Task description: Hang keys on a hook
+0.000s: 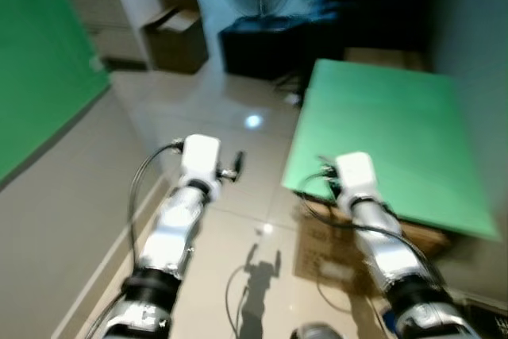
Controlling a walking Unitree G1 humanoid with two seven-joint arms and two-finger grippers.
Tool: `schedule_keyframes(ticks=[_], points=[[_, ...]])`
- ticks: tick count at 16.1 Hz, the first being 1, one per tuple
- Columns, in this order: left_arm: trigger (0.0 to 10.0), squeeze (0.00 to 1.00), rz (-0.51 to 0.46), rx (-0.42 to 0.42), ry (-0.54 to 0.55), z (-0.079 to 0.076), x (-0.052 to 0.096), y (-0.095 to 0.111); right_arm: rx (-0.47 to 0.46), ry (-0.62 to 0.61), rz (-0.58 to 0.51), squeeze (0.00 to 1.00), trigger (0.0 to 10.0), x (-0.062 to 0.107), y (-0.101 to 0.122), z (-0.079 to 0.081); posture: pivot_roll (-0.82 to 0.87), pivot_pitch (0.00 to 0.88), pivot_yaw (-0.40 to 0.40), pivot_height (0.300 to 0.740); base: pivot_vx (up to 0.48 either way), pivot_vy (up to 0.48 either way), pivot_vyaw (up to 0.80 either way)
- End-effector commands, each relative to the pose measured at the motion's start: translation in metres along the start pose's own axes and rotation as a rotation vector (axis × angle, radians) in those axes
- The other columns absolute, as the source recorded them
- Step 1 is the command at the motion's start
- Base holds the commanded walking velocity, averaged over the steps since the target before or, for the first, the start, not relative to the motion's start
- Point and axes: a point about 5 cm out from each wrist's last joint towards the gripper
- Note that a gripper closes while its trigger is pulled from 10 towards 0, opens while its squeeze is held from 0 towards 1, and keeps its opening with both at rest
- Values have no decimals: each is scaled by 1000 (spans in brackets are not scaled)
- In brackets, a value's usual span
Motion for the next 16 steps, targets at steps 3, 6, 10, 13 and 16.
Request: schedule_keyframes(ticks=[3,6,10,13,16], points=[[10000,0,24,-19,18,11,5,-8,-4,51,-29,0,10000,-1,6,19,-221,0,107,740,389,-277,0],[10000,0,24,-15,6,8,4,-8,-26,54,-33,0,10000,0,6,20,-226,0,109,740,390,-275,-215],[10000,0,24,3,20,7,4,-8,-38,55,-30,0,10000,1,5,18,-229,0,109,740,284,-217,-617],[10000,0,28,4,20,7,4,-8,-38,55,-26,0,10000,2,5,19,-229,0,109,740,0,0,-604],[10000,0,28,6,15,7,5,-8,-41,48,-27,0,10000,2,5,19,-232,0,114,740,0,0,-600]])
Point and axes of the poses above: a point about 5 cm out from each wrist's last joint towards the gripper, its own x axis pointing back from the gripper into the wrist, its own y axis along the axis of the wrist's last joint, z = x × y, and after that the axes turned 14 degrees about -x, right-handed
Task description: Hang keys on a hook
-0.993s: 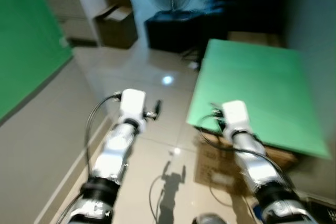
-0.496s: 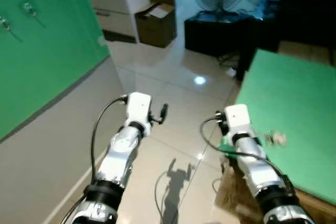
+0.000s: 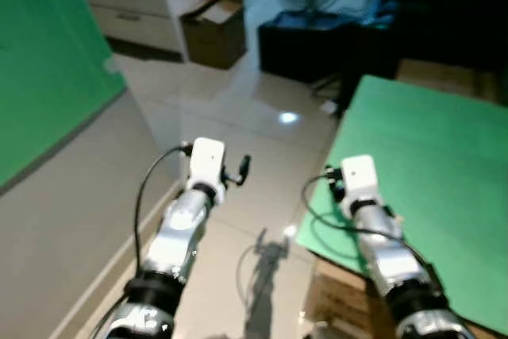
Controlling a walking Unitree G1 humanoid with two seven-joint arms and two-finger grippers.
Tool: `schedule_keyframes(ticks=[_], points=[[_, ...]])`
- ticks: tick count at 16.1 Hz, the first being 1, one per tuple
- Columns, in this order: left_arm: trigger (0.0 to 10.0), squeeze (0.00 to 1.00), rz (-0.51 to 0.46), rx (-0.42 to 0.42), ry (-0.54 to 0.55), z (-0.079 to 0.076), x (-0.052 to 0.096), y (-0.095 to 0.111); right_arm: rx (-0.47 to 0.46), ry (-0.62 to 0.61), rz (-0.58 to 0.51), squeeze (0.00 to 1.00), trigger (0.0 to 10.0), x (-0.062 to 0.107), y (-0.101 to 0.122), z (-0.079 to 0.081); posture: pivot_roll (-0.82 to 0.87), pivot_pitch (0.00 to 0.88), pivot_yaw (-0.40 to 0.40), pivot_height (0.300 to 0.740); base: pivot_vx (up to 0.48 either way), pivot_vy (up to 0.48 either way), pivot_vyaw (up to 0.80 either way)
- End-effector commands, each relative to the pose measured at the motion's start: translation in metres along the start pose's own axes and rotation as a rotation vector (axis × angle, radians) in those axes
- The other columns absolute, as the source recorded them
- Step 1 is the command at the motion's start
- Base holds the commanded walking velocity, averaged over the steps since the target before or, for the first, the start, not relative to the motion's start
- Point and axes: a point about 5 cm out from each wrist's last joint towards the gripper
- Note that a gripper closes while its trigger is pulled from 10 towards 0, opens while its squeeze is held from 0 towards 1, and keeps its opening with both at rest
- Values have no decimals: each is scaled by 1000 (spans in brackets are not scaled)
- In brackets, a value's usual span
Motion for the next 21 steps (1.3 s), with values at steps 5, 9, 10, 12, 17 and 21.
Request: schedule_keyframes(ticks=[5,9,10,12,17,21], points=[[10000,0,11,1,12,5,2,-2,12,5,-18,0,10000,-2,5,5,-231,0,114,740,0,0,-114],[10000,0,10,3,5,3,2,-2,-16,9,-14,0,10000,-3,5,6,-230,0,117,736,0,0,-422],[10000,0,9,5,4,4,2,-2,15,7,-14,0,10000,-4,6,6,-229,0,117,736,0,0,-569],[10000,0,9,5,3,4,2,-2,45,-2,-20,0,10000,-7,9,6,-228,0,117,736,0,0,0],[10000,0,43,-12,3,11,12,-12,5,-92,-89,0,10000,-26,38,7,-205,0,156,736,0,0,0],[10000,0,58,-33,-9,12,18,-17,18,-213,-82,0,10000,-34,42,2,-187,0,166,736,0,0,0]])
Point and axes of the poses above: a point about 5 cm out from each wrist's last joint towards the gripper, its own x axis pointing back from the gripper into the wrist, its own y axis along the axis of the wrist's last joint, z = x × y, and after that the axes turned 14 degrees about -x, right-handed
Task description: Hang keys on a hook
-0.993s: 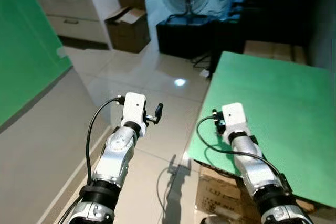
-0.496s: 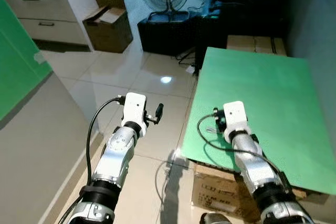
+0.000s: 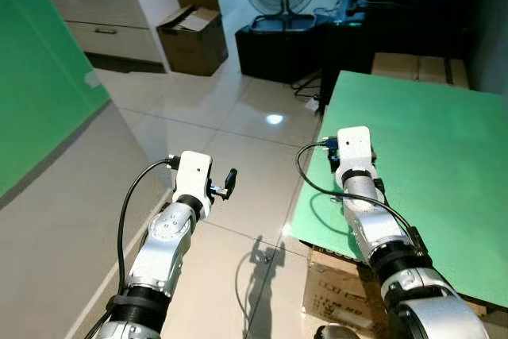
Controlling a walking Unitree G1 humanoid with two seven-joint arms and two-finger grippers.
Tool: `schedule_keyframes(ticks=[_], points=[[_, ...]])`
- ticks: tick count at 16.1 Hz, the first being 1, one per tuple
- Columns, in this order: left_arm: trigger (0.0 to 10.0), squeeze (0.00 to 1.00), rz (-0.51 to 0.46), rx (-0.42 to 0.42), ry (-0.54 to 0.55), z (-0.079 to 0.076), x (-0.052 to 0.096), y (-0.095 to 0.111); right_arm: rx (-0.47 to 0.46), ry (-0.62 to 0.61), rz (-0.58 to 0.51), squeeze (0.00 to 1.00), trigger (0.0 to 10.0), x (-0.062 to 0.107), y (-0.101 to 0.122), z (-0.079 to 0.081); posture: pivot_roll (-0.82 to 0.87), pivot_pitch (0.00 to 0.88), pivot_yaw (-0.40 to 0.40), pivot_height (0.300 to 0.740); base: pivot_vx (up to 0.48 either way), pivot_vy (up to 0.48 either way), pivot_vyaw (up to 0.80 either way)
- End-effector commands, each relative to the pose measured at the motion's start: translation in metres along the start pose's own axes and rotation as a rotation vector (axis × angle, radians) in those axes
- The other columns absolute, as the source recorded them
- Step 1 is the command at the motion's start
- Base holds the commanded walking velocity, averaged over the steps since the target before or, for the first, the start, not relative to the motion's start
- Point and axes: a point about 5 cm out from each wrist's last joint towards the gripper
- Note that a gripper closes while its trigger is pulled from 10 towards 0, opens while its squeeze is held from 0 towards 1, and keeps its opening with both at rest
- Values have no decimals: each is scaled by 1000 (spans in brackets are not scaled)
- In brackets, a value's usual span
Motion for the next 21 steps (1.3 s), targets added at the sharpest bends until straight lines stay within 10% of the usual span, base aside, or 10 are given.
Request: schedule_keyframes(ticks=[1,7,21], points=[[10000,0,3,-22,-1,5,3,1,5,-14,-2,0,10000,-3,3,3,-181,0,167,736,0,0,0],[10000,0,21,-55,8,21,18,0,7,-139,126,0,10000,-8,-15,-20,-118,0,186,736,0,0,0],[10000,0,153,-30,-18,5,78,-15,-7,-52,284,0,10000,-3,-32,1,-43,203,198,736,0,0,0]])
Point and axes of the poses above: a point about 5 cm out from each wrist's last joint towards the gripper, its own x axis pointing back from the gripper into the wrist, its own y axis along the axis of the wrist's last joint, z = x × y, and after that the axes turned 14 degrees about -x, right-handed
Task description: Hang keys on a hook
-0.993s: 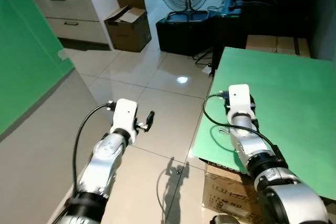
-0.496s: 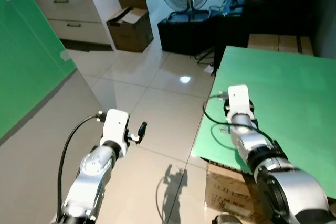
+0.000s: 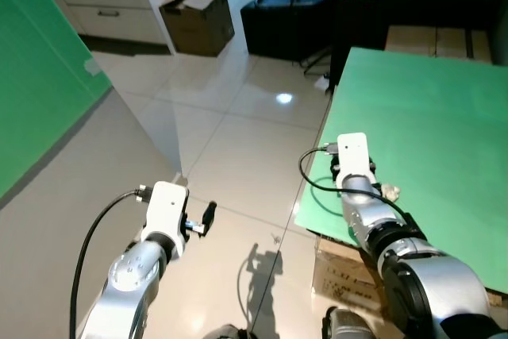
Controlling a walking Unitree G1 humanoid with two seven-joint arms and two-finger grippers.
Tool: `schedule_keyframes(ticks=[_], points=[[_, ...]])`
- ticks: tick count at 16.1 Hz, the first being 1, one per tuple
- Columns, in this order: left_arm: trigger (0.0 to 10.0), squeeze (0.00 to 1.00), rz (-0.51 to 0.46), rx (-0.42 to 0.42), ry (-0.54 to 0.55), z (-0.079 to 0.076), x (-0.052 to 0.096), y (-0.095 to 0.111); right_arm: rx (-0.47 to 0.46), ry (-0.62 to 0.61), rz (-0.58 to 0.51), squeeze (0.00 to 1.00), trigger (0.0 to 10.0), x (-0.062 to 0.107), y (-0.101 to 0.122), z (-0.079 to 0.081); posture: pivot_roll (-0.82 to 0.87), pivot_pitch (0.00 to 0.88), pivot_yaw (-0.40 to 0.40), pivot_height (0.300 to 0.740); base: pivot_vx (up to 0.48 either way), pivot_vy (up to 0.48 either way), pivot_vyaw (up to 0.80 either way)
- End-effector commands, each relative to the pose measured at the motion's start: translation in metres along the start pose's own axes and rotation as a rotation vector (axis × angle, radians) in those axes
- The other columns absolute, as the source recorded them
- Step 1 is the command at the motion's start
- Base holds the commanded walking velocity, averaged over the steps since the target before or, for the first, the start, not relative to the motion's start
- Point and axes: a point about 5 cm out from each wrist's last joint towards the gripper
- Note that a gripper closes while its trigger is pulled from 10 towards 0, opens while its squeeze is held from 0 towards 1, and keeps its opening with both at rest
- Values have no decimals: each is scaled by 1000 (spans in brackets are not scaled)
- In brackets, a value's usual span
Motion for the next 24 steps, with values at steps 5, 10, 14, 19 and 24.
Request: schedule_keyframes(ticks=[5,10,14,19,24], points=[[10000,0,49,-14,-3,5,14,-3,-4,-20,100,0,10000,7,-27,0,-18,245,208,736,0,0,0],[10000,0,58,-17,-5,6,15,-2,16,-18,130,0,10000,9,-33,1,-15,245,208,736,0,0,0],[10000,0,60,-17,-10,6,15,1,12,-27,129,1000,10000,8,-34,-2,-23,248,210,736,0,0,0],[10000,0,54,-14,-22,1,12,3,37,-38,137,1000,10000,8,-37,-8,-37,245,212,736,0,0,0],[10000,0,53,-12,-20,2,12,4,52,-23,137,0,0,9,-38,-6,-36,246,209,736,0,0,0]])
Point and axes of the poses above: a point about 5 cm out from each wrist's last joint towards the gripper, its own x axis pointing back from the gripper into the wrist, its own y axis along the axis of the wrist's last joint, z = x × y, and after that the axes turned 14 degrees about -x, right-handed
